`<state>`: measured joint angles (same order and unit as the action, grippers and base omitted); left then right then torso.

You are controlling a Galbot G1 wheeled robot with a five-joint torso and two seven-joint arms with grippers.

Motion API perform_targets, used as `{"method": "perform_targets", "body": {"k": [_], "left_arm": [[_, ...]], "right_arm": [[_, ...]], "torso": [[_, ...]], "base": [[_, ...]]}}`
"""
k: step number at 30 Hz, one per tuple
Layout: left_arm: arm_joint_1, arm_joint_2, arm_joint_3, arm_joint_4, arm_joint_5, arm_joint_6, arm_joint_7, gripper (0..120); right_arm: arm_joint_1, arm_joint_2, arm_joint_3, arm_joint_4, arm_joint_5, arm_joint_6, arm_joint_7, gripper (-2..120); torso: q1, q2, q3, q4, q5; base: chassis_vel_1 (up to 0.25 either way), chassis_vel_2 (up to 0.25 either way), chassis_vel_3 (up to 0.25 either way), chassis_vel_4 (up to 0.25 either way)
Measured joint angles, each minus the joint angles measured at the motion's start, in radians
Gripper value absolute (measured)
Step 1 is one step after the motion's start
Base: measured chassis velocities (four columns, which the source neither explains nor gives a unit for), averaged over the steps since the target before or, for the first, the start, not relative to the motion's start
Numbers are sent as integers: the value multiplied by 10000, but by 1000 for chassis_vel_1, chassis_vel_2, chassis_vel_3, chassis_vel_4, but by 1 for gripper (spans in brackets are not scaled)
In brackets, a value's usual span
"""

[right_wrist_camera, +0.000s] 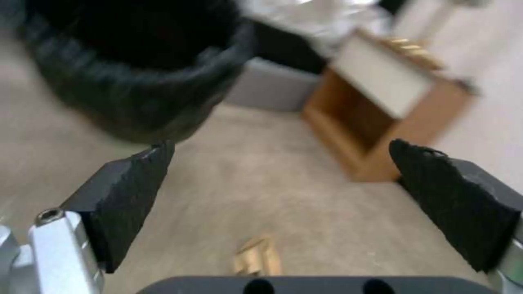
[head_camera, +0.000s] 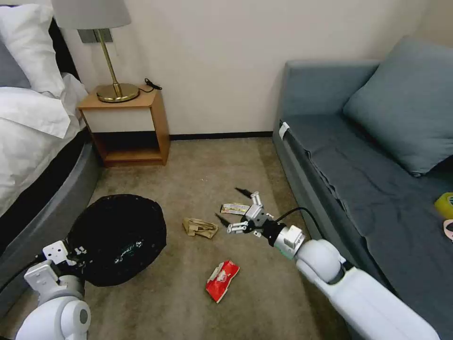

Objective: Pick up the trash bin, then pick up the garbage on the floor and place it into the trash bin.

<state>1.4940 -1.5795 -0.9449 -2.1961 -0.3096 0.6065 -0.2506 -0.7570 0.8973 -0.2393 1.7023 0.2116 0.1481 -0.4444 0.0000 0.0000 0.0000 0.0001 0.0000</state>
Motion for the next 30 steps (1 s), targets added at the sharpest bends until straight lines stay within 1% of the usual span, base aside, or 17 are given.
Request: {"method": "perform_targets", "body": {"k": [1, 4, 6, 8, 9, 11, 12, 14, 16, 18, 19, 22, 23, 24, 26, 28, 30], "left_arm": [[12, 2, -11, -29, 0, 0, 1, 1], [91, -7, -66, -182, 0, -1, 5, 1], [111, -15, -77, -228, -1, -1, 5, 1], [189, -42, -150, -399, -13, 20, 6, 1], [189, -42, -150, -399, -13, 20, 6, 1], [238, -67, -219, -482, -26, 72, 4, 1], [238, -67, -219, -482, -26, 72, 4, 1], [279, -98, -276, -554, -24, 112, 0, 1], [310, -120, -345, -691, -27, 175, 12, 1], [316, -120, -369, -710, -28, 180, 13, 1], [336, -118, -428, -754, -29, 183, 28, 1], [367, -116, -474, -820, -27, 192, 36, 1], [367, -116, -474, -820, -27, 192, 36, 1], [362, -120, -467, -840, -27, 195, 39, 1], [347, -126, -426, -841, -23, 196, 41, 1], [344, -127, -416, -841, -20, 196, 41, 1], [343, -125, -377, -841, -10, 196, 42, 1]], "right_arm": [[339, -27, -306, -228, -28, 70, -215, 100], [1714, 51, -1807, -1407, -160, 446, -1020, 100], [1926, 82, -2088, -1587, -180, 487, -1140, 100], [2732, 239, -3286, -2329, -204, 702, -1607, 100], [2732, 239, -3286, -2329, -204, 702, -1607, 100], [3260, 364, -4211, -2834, -195, 867, -1872, 100], [3260, 364, -4211, -2834, -195, 867, -1872, 100], [3849, 500, -5036, -3293, -196, 1016, -2008, 100], [4704, 846, -6177, -4076, -261, 1242, -2095, 100], [4890, 964, -6440, -4306, -269, 1287, -2103, 100], [5240, 1248, -6988, -4836, -273, 1406, -2119, 100], [5714, 2038, -8012, -5950, -272, 1678, -2126, 100], [5714, 2038, -8012, -5950, -272, 1678, -2126, 100], [5838, 2400, -8359, -6346, -301, 1802, -2135, 100], [5937, 2868, -8685, -6902, -448, 2044, -2195, 100], [5961, 2996, -8774, -7098, -511, 2144, -2234, 100], [5994, 3331, -8955, -7677, -688, 2358, -2373, 100]], "torso": [[1, 0, 0, -3, -1], [1, 0, 1, -1, 0], [0, 0, 1, 1, -1], [1, 0, 1, 0, 0], [1, 0, 1, 0, 0], [0, 0, 1, -2, 1], [0, 0, 1, -2, 1], [0, 0, 1, -3, -1], [1, 0, 1, 0, -1], [1, 0, 1, -1, 0], [1, 0, 1, -2, -5], [1, 0, 1, -1, 0], [1, 0, 1, -1, 0], [0, 0, 1, 1, -2], [0, 0, 1, 1, 0], [0, 0, 1, 2, 0], [1, 0, 1, 1, -1]], "base": [[0, 0, 0, 0], [0, 0, 0, 0], [0, 0, 0, 0], [0, 0, 0, 0], [0, 0, 0, 0], [0, 0, 0, 0], [0, 0, 0, 0], [0, 0, 0, 0], [0, 0, 0, 0], [0, 0, 0, 0], [0, 0, 0, 0], [0, 0, 0, 0], [0, 0, 0, 0], [0, 0, 0, 0], [0, 0, 0, 0], [0, 0, 0, 0], [0, 0, 0, 0]]}}
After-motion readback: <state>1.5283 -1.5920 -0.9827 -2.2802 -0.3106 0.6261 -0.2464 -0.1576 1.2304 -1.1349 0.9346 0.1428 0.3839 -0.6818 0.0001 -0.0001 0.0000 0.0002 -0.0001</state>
